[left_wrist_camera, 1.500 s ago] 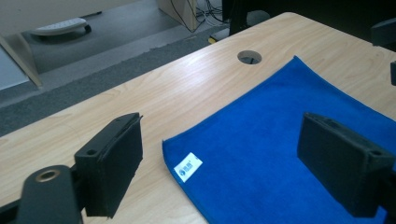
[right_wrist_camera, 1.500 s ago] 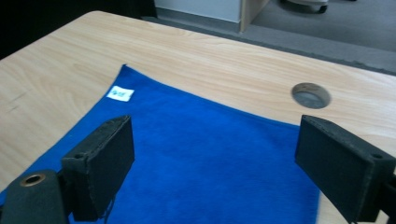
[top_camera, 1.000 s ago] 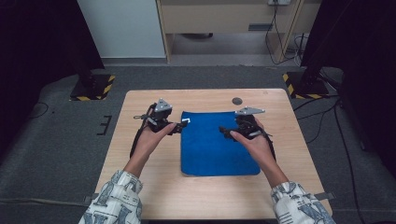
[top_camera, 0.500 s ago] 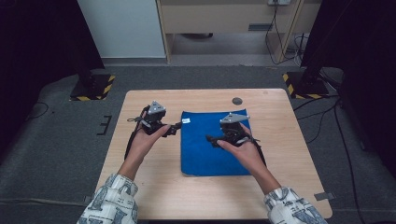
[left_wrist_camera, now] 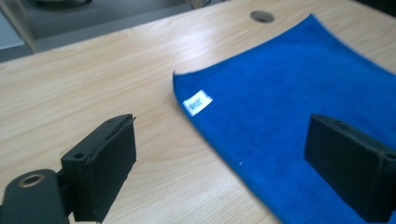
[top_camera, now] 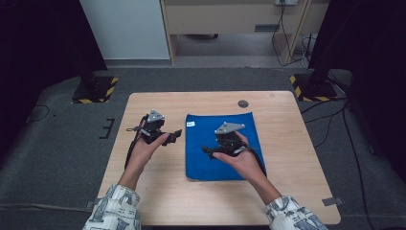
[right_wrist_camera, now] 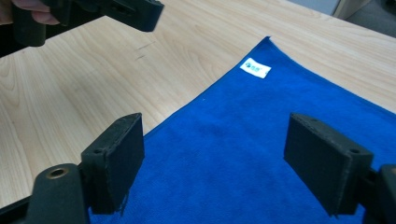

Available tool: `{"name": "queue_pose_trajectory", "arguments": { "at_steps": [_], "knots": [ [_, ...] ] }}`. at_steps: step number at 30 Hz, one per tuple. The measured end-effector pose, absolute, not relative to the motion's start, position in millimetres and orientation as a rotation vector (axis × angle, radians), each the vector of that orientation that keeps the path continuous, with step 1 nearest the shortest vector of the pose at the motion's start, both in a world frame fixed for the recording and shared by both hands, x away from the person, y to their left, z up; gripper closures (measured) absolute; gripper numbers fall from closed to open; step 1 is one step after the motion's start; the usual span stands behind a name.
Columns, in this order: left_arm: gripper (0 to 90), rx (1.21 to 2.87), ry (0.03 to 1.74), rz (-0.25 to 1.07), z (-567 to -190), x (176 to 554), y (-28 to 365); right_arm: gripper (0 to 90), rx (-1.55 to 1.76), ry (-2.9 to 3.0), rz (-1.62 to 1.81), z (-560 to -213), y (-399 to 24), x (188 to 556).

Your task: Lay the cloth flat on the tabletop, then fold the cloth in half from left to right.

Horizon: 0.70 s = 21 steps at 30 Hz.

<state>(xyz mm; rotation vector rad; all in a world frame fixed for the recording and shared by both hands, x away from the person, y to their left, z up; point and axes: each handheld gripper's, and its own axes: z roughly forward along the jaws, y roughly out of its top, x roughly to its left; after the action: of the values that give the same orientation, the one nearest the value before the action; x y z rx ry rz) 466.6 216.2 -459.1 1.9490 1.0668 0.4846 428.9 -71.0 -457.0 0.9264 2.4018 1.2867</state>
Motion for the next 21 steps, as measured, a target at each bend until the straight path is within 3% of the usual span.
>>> {"name": "queue_pose_trajectory", "arguments": {
  "at_steps": [8,21],
  "knots": [
    [8.7,1.969,1.105,0.511,-471.1,462.3,223.3,32.9,0.873,2.485,1.260,-470.3,-51.6,415.0],
    [8.9,1.959,1.138,0.518,-476.4,453.8,230.4,59.6,0.767,2.582,1.275,-479.7,-28.3,394.1]
  ]
}}
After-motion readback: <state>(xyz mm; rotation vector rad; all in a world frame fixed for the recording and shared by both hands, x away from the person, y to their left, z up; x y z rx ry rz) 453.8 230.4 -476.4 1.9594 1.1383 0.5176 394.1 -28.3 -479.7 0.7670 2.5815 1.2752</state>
